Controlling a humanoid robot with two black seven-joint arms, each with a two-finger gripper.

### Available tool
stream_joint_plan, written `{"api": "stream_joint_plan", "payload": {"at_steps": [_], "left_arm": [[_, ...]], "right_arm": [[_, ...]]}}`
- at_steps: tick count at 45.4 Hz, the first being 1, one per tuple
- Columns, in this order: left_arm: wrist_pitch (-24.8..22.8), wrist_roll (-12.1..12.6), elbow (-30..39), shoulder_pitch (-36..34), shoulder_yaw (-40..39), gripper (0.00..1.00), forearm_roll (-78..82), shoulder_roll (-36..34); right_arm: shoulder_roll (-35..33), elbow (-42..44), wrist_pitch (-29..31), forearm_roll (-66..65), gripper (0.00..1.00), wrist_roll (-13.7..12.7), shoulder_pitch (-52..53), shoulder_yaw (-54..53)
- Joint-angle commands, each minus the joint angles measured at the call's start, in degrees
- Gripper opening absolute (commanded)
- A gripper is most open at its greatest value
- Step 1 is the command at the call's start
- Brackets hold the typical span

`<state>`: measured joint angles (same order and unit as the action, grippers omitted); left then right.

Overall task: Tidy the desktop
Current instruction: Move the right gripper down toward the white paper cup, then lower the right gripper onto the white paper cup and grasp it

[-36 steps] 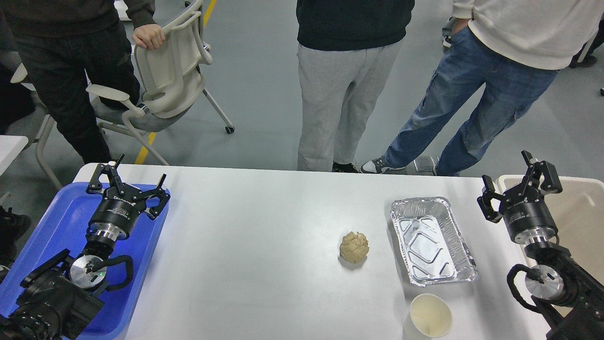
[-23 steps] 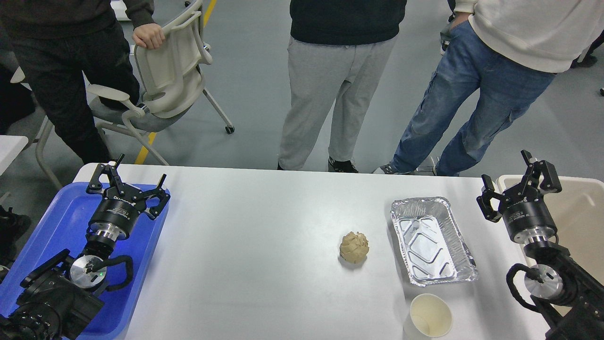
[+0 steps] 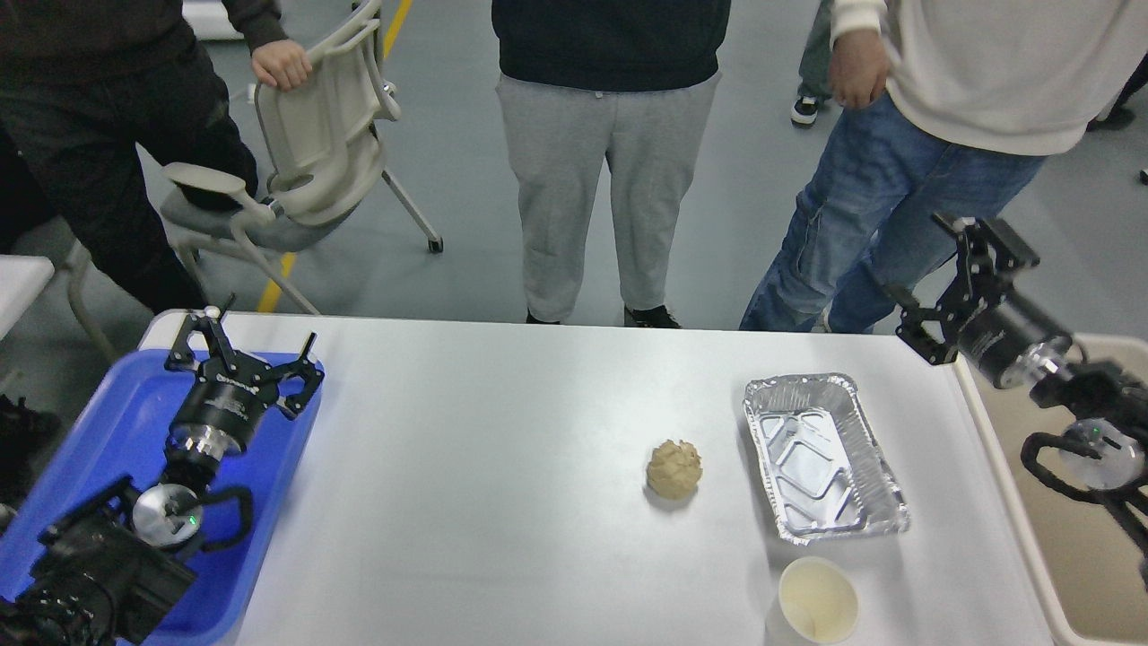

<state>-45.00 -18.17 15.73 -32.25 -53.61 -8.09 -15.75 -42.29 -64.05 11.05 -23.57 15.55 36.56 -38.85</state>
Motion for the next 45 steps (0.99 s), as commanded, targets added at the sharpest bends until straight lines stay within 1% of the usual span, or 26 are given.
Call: {"api": "stream_joint_plan", "payload": {"at_steps": [1, 6, 8, 11, 16, 20, 23, 28, 32, 38, 45], "left_arm": [[0.0, 0.0, 0.0, 0.0, 0.0, 1.0, 0.0, 0.0], [0.0, 0.0, 0.0, 0.0, 0.0, 1.0, 0.0, 0.0], [0.0, 0.0, 0.0, 0.0, 0.0, 1.0, 0.0, 0.0], [0.0, 0.0, 0.0, 0.0, 0.0, 1.0, 0.0, -0.1], [0.0, 0.0, 0.0, 0.0, 0.0, 1.0, 0.0, -0.1], [0.0, 0.0, 0.0, -0.1, 0.0, 1.0, 0.0, -0.1], [0.0, 0.1, 0.0, -0.1, 0.0, 1.0, 0.1, 0.0], [0.0, 0.1, 0.0, -0.1, 0.0, 1.0, 0.1, 0.0], [0.0, 0.0, 0.0, -0.1, 0.0, 1.0, 0.1, 0.0], [0.0, 0.1, 0.0, -0.1, 0.0, 1.0, 0.1, 0.0], [0.0, 0.1, 0.0, -0.1, 0.0, 1.0, 0.2, 0.0]], "right_arm": [[-13.8, -14.7, 1.3, -18.9, 1.0, -2.3, 15.6, 22.4], [-17.1, -21.4, 1.7, -29.6, 1.0, -2.8, 17.8, 23.7], [-18.4, -24.9, 2.5, -38.2, 1.0, -3.2, 19.2, 27.3], [-18.9, -26.4, 3.5, -48.6, 1.0, -3.2, 21.9, 33.0], [-18.9, -27.3, 3.5, -58.9, 1.0, -2.5, 26.4, 42.6], [-18.5, -27.3, 3.4, -62.6, 1.0, -2.0, 29.6, 46.8], [-18.2, -27.6, 3.5, -63.8, 1.0, -0.6, 32.0, 48.3], [-14.3, -27.5, 3.6, -68.4, 1.0, 0.5, 34.5, 53.4], [-11.9, -27.6, 3.4, -71.9, 1.0, 2.0, 37.3, 57.6], [-5.6, -26.7, 3.1, -71.7, 1.0, 1.6, 37.0, 59.5], [-3.3, -25.2, 2.4, -71.3, 0.99, 0.3, 33.3, 59.6]]}}
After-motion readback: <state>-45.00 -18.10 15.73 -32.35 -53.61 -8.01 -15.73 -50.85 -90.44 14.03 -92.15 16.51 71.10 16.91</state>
